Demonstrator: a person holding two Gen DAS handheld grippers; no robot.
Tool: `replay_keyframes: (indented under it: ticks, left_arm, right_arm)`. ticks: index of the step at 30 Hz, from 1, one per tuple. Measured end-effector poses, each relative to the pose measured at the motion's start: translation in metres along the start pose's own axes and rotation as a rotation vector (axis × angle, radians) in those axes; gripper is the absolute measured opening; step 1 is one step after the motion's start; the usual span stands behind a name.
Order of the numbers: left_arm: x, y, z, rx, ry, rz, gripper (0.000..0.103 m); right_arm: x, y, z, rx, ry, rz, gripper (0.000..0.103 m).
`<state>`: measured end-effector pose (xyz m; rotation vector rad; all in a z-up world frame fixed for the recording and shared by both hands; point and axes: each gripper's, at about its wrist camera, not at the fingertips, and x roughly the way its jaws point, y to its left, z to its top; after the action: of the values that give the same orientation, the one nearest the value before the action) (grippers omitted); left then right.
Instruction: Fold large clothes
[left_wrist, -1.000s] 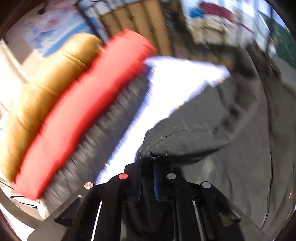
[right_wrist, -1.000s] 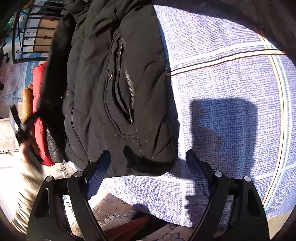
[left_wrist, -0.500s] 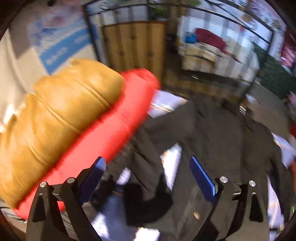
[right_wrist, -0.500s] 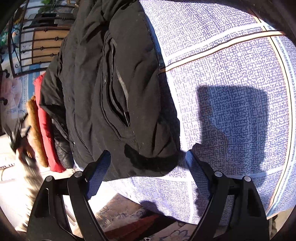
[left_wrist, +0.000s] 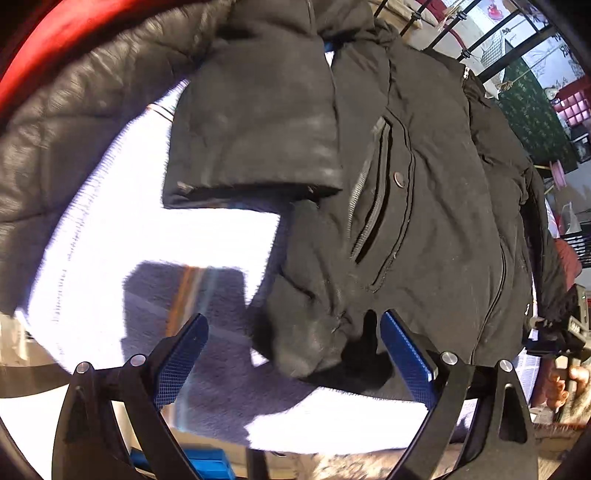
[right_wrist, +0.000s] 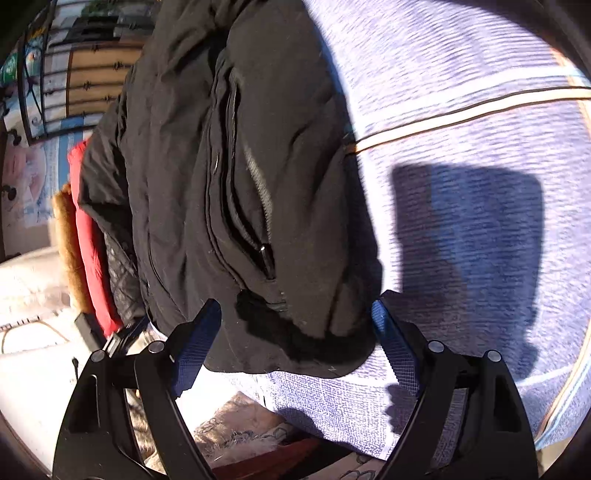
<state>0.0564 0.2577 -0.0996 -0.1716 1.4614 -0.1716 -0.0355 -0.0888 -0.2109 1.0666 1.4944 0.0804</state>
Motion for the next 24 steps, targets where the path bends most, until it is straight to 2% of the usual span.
replay_keyframes:
  ticks: [4,6,8,9,10,11,12,14,19,21,24]
  left_arm:
    - [0.024,-0.008,0.009,-0.033,0.054,-0.063,0.085]
    - [0.031,-0.018,0.010,-0.008,0.058,-0.024,0.085]
    - [0.032,-0.026,0.007,0.003,0.054,-0.015,0.081]
    - [0.031,-0.028,0.007,0.001,0.053,-0.013,0.072]
    - [0.028,-0.031,0.007,0.003,0.050,-0.015,0.066]
    - [0.026,-0.035,0.008,0.012,0.047,-0.016,0.050]
    - [0.022,-0.039,0.007,0.028,0.046,-0.023,0.036]
    - [0.013,-0.048,0.006,0.058,0.030,-0.038,0.028]
    - [-0.026,-0.082,-0.002,0.174,-0.009,-0.109,0.023]
    - [-0.035,-0.098,-0.014,0.247,0.011,-0.135,0.022]
    - [-0.026,-0.113,-0.036,0.302,0.083,-0.150,0.022]
  right_arm:
    - [0.018,0.002,0.003,-0.032,0.032,-0.047,0.081]
    - [0.017,0.001,0.002,-0.048,0.030,-0.064,0.076]
    - [0.014,0.001,-0.002,-0.085,0.018,-0.086,0.045]
    - [0.014,0.001,-0.004,-0.088,0.015,-0.063,0.031]
    - [0.011,0.002,-0.007,-0.087,0.001,-0.031,0.027]
    - [0.007,0.006,-0.010,-0.093,-0.010,-0.019,0.020]
    - [0.003,0.011,-0.013,-0.111,-0.021,-0.013,0.019]
    - [-0.009,0.023,-0.019,-0.159,-0.044,-0.021,0.016]
    - [-0.065,0.063,-0.043,-0.289,-0.066,0.003,0.014]
    - [-0.086,0.065,-0.056,-0.338,-0.061,-0.029,0.014]
    - [-0.108,0.043,-0.074,-0.320,-0.042,-0.089,0.013]
